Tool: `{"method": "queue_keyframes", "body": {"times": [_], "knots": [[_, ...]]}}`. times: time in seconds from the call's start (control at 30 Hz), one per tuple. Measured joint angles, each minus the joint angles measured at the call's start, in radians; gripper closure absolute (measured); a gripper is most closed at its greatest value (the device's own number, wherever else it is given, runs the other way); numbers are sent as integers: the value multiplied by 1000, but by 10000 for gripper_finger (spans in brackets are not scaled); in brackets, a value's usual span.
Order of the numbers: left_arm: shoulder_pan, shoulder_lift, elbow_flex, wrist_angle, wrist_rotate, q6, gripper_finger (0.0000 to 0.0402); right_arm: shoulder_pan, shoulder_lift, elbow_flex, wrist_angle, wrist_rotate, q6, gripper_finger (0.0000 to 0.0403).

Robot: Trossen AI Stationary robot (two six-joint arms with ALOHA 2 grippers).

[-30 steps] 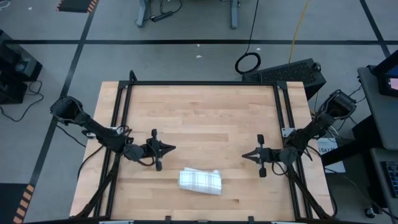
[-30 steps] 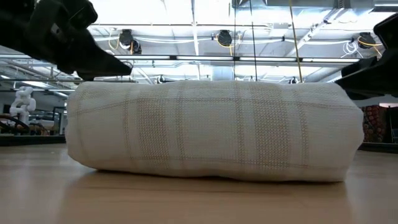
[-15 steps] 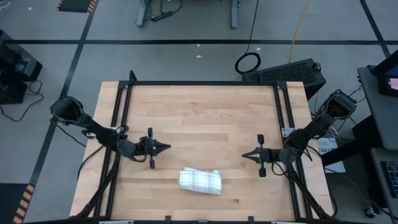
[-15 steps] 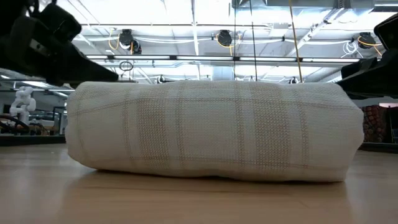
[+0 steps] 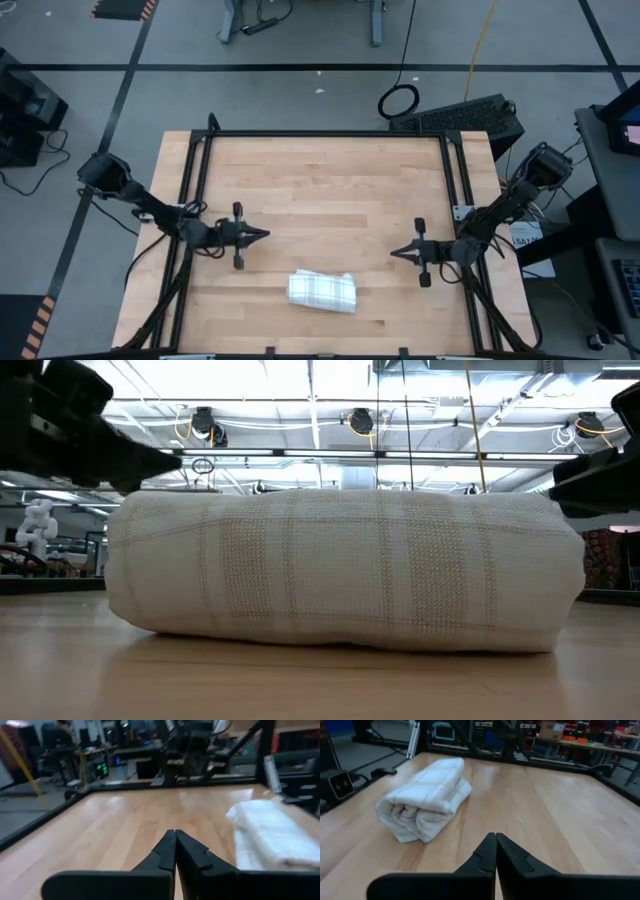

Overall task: Roll towel
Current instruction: Return to home position

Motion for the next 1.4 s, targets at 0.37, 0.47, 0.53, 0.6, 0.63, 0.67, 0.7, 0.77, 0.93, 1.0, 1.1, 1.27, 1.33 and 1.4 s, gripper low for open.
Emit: {"method": "queue_keyframes", "body": {"times": [0.37,0.47,0.53,0.6,0.63,0.67,0.7,0.77,0.93,1.0,1.1,1.27,1.33,1.4], "knots": [[0,-235,0,-165,57,67,392,70,-234,0,-129,16,-76,403],[0,-300,0,-224,57,47,392,84,-309,0,-215,44,-50,403],[0,-346,0,-271,57,37,392,97,-356,0,-260,95,-40,403],[0,-391,0,-330,57,21,392,109,-396,0,-300,126,-41,403],[0,-415,0,-355,57,15,392,115,-417,0,-314,136,-42,403],[0,-439,0,-377,57,12,392,119,-437,0,-326,143,-43,403],[0,-463,0,-401,57,7,392,123,-460,0,-342,143,-45,403],[0,-510,0,-447,57,1,392,131,-500,0,-387,142,-42,403],[0,-627,0,-579,57,-13,392,150,-594,0,-490,127,-42,403],[0,-669,0,-616,57,-13,392,153,-634,0,-526,88,-50,403],[0,-725,0,-666,57,-13,392,156,-700,0,-561,47,-65,403],[0,-803,0,-750,58,-14,392,156,-816,0,-670,31,-76,403],[0,-830,-1,-780,60,-14,392,155,-864,0,-706,30,-76,403],[0,-859,-1,-816,62,-14,392,155,-912,0,-731,12,-88,403]]}}
